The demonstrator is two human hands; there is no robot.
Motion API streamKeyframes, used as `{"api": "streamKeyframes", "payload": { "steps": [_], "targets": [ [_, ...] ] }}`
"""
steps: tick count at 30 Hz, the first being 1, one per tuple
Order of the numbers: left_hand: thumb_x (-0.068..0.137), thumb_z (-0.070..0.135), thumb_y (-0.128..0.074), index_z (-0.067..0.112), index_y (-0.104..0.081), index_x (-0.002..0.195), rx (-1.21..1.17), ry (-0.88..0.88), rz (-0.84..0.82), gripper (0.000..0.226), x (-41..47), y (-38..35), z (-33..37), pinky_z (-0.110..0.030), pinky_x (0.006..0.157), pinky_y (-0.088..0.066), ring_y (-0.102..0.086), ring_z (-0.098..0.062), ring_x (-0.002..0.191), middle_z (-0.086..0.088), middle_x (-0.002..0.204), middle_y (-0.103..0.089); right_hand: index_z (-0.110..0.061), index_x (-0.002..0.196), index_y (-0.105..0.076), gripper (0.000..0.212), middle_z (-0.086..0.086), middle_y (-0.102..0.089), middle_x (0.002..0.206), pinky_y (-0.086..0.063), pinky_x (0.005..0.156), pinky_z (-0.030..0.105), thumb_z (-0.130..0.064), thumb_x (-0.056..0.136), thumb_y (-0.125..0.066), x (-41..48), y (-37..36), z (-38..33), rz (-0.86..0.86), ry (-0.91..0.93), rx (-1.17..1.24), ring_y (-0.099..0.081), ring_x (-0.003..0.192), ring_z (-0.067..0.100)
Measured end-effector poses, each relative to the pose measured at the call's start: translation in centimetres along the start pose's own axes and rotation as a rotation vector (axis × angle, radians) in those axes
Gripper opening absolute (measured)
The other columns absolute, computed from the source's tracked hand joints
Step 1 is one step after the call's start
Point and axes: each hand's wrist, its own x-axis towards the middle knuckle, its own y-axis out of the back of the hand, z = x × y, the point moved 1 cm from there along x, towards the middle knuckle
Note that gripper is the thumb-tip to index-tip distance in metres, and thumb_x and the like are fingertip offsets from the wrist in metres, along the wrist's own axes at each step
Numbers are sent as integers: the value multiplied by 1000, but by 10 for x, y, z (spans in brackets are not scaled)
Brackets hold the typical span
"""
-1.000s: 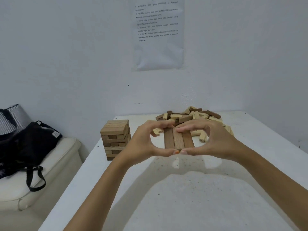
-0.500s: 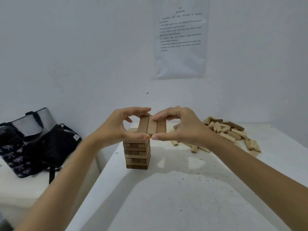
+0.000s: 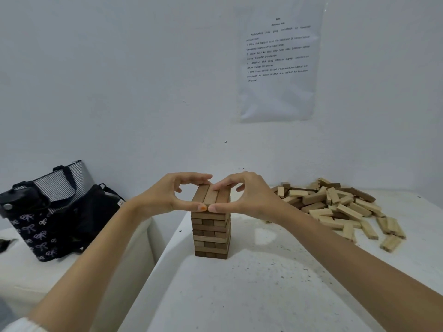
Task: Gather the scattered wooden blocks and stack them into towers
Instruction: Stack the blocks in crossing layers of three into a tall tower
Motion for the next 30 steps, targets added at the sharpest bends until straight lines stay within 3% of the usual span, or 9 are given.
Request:
{"api": "streamKeyframes", "payload": {
  "steps": [4, 19, 26, 30],
  "targets": [
    [58, 54, -78, 40, -54, 129, -1, 15, -25, 76, 3, -3, -7, -26, 94, -35, -47, 7, 121, 24, 123, -61, -29, 102, -74, 41, -16, -70, 101, -36, 74, -1, -39, 64, -88, 2, -4, 8, -9, -32, 7, -50, 100, -14],
    [62, 52, -75, 42, -54, 128, -43, 26, -84, 70, 4, -3, -17, -30, 96, -38, -48, 6, 121, 25, 126, -57, -32, 118, -61, 58, -18, -62, 113, -35, 73, -1, -37, 66, -87, -1, -14, 14, -3, -77, 112, -51, 105, -10],
    [63, 50, -77, 45, -43, 136, -99, 41, -125, 81, 4, -5, -18, -33, 102, -36, -44, 4, 126, 24, 131, -55, -38, 137, -43, 83, -14, -50, 133, -38, 90, 14, -42, 66, -86, -7, -23, 22, 6, -87, 156, -46, 121, -3],
    [63, 46, -79, 48, -36, 138, -119, 44, -126, 86, 3, -6, -21, -37, 108, -34, -42, 3, 129, 24, 133, -53, -42, 140, -36, 89, -13, -44, 137, -37, 92, 16, -45, 66, -85, -9, -24, 24, 12, -95, 160, -43, 124, 1]
  ]
}}
